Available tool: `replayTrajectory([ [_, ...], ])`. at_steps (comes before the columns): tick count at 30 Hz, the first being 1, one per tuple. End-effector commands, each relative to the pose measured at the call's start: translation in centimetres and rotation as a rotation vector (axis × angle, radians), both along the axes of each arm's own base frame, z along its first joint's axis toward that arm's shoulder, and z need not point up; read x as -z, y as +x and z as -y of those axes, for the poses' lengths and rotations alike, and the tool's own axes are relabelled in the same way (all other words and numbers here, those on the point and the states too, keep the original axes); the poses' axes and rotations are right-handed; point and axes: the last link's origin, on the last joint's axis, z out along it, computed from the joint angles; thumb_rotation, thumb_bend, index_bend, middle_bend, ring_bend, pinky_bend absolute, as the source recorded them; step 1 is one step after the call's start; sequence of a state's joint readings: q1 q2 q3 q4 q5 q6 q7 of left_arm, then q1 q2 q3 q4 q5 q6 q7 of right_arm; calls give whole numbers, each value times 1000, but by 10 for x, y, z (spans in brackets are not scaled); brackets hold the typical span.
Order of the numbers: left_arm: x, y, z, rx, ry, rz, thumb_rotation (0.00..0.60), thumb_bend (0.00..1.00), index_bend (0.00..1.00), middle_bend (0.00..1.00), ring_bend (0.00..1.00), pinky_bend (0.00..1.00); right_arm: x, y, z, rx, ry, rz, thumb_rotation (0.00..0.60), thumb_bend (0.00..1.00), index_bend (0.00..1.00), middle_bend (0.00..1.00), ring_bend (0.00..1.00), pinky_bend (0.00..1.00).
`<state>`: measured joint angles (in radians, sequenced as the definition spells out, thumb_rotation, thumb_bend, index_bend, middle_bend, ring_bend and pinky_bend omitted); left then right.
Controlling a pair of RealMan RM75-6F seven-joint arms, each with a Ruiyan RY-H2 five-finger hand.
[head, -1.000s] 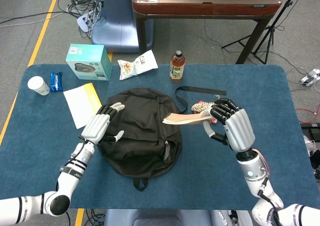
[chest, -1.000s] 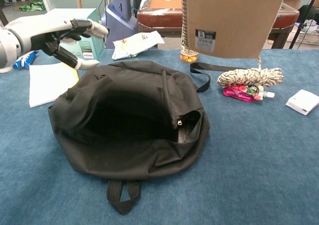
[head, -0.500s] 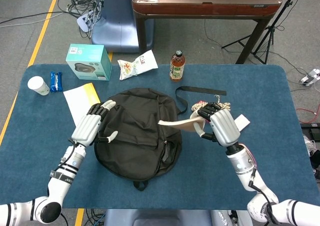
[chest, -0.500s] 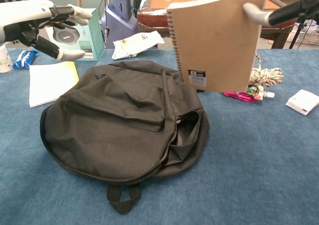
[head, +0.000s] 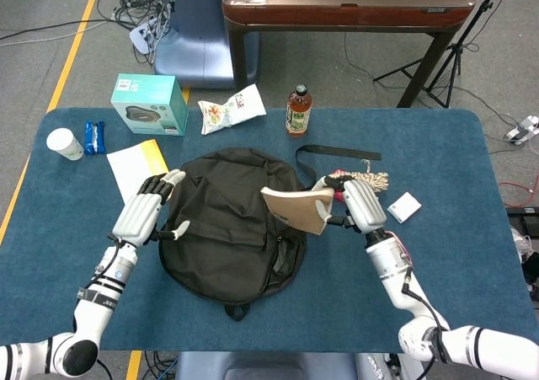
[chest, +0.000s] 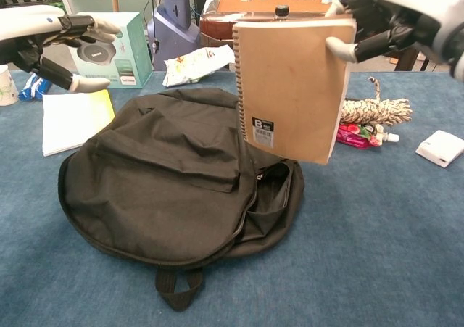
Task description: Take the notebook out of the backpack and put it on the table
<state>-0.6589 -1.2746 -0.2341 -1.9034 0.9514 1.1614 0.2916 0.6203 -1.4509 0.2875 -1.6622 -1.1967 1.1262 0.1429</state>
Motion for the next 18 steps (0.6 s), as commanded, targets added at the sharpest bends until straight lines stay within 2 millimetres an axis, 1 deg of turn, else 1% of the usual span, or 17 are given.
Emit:
replayTrajectory([
  [1,0,0,0,-2,-1,0,554,258,69,53,12,16,17,5,23,63,49,7,600,577,623,428,342,354],
  [2,-1,0,0,-2,1,0,552,258,69,51,10,16,19,5,27,71,58,2,600,576,539,372,296,331],
  [3,-1,0,0,-2,4,-1,554,258,68,50,8,16,22,6,31,75,67,-6,600,574,399,278,218,277],
  [4,-2,0,0,-2,5,0,554,258,68,49,6,16,22,8,34,73,67,-11,600,570,221,159,119,203],
  [5,-3,0,0,-4,8,0,555,258,67,48,5,16,22,10,38,64,60,-18,600,567,101,74,52,144],
  [7,-4,-1,0,-5,11,-3,554,257,65,47,2,17,21,14,41,42,36,-28,600,562,6,7,4,70],
  [8,-5,-2,1,-8,13,-3,554,257,64,46,1,16,19,16,43,25,17,-31,600,555,0,0,0,38],
  [10,-7,-3,1,-12,17,-2,555,257,64,44,0,16,14,20,43,0,-9,-21,600,546,0,0,0,8],
  [14,-11,-7,0,-24,27,-2,553,256,63,42,0,16,-3,24,40,-54,-94,-9,600,543,0,0,0,0],
  [18,-15,-10,0,-28,34,-7,556,257,64,42,0,16,-21,24,28,-102,-162,-49,600,543,0,0,0,0],
])
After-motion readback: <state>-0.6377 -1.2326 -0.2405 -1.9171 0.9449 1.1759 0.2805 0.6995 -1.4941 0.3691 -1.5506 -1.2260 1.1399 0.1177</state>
